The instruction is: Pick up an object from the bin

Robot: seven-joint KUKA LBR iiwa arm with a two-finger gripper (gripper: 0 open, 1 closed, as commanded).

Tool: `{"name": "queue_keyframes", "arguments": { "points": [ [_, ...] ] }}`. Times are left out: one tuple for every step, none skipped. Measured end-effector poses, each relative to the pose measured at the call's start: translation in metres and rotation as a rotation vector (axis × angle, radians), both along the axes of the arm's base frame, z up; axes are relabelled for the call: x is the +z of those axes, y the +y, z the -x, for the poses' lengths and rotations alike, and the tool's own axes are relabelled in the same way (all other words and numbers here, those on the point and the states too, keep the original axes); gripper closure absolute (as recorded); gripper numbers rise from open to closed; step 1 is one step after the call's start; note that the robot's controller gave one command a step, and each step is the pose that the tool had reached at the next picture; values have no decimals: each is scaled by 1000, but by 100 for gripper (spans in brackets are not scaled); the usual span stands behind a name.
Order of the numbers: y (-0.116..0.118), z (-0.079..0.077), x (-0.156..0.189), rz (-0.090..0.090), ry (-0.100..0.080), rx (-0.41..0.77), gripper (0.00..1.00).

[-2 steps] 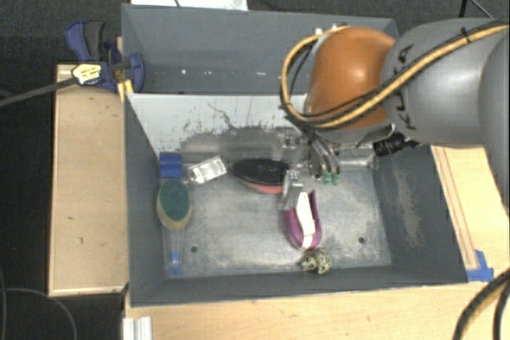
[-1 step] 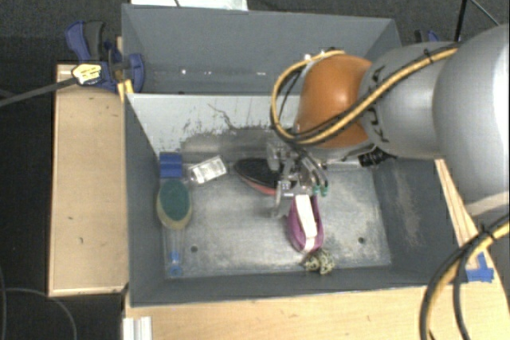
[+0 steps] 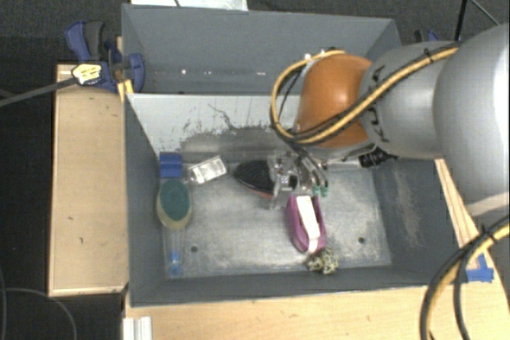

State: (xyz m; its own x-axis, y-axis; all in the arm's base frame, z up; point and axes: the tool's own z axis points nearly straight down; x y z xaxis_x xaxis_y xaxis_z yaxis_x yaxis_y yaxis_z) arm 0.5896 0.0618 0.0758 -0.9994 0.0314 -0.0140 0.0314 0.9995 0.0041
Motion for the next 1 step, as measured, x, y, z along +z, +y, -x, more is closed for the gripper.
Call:
{"name": "queue_keyframes", "arguments": {
  "points": [
    [9,-3,129,1,4,-10,100]
  ]
}}
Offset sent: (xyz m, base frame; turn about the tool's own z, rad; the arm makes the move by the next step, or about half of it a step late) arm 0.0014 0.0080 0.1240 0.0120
